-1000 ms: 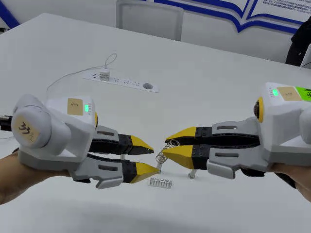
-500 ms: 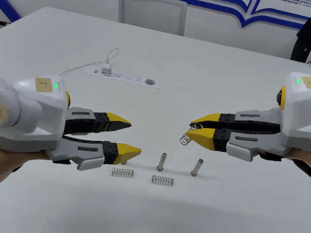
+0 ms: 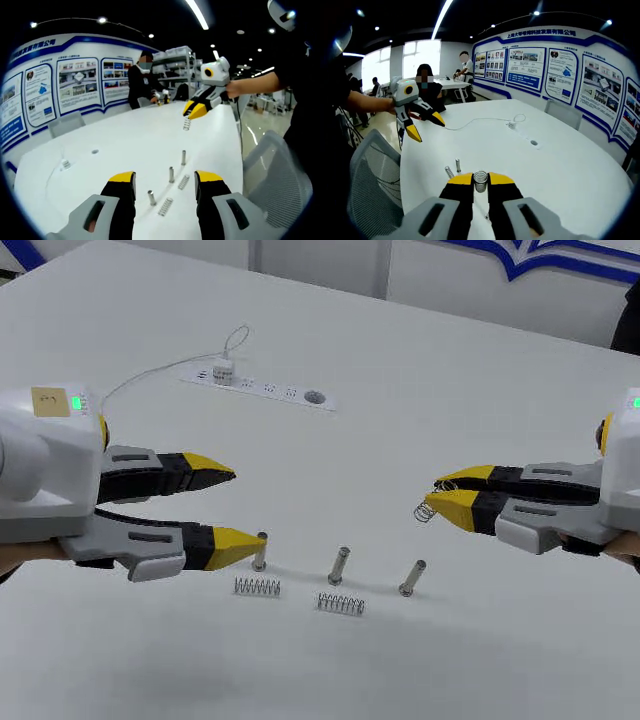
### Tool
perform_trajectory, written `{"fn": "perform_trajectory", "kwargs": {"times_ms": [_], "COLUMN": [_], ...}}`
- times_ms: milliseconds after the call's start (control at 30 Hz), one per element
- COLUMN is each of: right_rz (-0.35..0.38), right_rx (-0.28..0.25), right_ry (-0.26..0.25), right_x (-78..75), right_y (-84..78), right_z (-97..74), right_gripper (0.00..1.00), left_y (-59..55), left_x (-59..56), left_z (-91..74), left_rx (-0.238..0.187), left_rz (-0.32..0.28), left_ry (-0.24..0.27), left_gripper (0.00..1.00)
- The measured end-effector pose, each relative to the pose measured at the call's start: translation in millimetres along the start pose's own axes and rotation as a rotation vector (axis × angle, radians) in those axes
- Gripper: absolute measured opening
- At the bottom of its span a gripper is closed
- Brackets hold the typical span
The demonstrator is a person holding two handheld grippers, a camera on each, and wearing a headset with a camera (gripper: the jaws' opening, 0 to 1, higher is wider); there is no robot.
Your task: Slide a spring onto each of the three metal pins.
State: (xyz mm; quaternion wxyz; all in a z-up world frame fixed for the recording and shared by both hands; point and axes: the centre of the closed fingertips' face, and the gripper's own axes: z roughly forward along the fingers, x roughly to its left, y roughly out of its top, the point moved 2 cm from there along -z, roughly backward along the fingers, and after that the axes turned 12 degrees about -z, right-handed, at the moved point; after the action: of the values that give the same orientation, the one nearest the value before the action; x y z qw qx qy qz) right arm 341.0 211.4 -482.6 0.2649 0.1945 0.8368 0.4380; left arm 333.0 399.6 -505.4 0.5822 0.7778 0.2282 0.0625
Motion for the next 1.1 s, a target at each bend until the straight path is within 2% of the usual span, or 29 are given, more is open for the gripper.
{"fn": "perform_trajectory", "kwargs": {"times_ms": [100,300,400,500,633,833,1100], "right_rz": [0.001,0.072,0.100,0.107,0.112,0.108,0.146], "right_rx": [0.018,0.031,0.037,0.054,0.091,0.144,0.152], "right_ry": [-0.001,-0.028,-0.042,-0.046,-0.048,-0.049,-0.047], "right_x": [-2.0,-8.9,-13.4,-14.9,-13.8,-9.8,-7.6], "right_y": [-7.8,-21.4,-26.6,-33.6,-48.1,-70.3,-79.8], "right_z": [1.7,5.1,6.5,8.7,13.6,21.0,27.1], "right_gripper": [0.10,0.10,0.10,0.10,0.10,0.10,0.10], "left_y": [-2.7,-10.5,-11.6,-14.8,-23.0,-29.3,-32.9], "left_x": [5.1,14.2,15.7,17.9,22.0,23.9,25.4], "left_z": [-4.1,-10.3,-13.1,-14.5,-16.2,-16.6,-13.1], "left_rx": [0.000,0.012,0.010,0.013,0.043,0.061,0.078], "left_rz": [-0.017,-0.047,-0.044,-0.072,-0.062,-0.085,-0.097], "left_ry": [0.009,0.027,0.034,0.028,0.049,0.058,0.067], "left_gripper": [0.51,0.58,0.56,0.61,0.67,0.75,0.82]}}
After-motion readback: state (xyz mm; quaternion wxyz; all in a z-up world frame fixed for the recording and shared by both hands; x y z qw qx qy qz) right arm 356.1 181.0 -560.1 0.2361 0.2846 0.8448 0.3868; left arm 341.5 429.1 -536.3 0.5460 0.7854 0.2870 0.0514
